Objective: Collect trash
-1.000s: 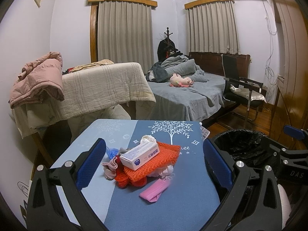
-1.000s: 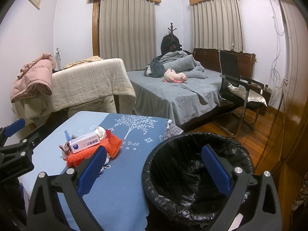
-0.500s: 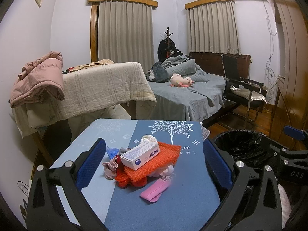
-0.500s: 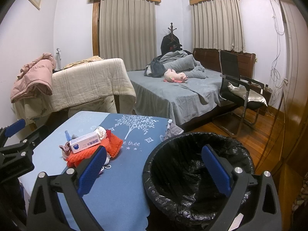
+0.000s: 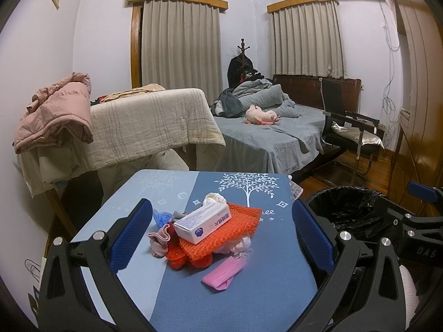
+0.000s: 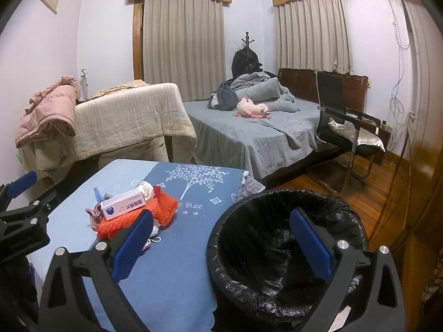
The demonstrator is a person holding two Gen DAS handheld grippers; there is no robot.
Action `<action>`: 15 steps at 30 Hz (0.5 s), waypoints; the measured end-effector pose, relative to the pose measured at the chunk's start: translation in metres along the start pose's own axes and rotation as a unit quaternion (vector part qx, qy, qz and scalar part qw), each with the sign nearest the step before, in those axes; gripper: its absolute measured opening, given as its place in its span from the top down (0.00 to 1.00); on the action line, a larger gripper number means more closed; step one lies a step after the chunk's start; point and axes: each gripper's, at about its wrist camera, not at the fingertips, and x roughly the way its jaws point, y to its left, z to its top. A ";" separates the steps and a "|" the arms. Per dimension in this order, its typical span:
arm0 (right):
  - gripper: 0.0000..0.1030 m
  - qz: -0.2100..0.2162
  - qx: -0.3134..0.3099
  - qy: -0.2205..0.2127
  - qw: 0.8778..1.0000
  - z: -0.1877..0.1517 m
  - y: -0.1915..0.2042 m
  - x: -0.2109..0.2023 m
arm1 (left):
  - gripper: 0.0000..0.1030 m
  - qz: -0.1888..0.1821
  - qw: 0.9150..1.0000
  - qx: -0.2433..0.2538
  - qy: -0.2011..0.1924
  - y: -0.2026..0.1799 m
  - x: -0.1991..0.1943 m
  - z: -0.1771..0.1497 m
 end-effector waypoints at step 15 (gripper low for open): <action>0.06 0.008 -0.002 0.002 1.000 0.003 0.010 0.011 | 0.05 0.006 1.000 -0.004 0.003 0.016 0.004 -0.001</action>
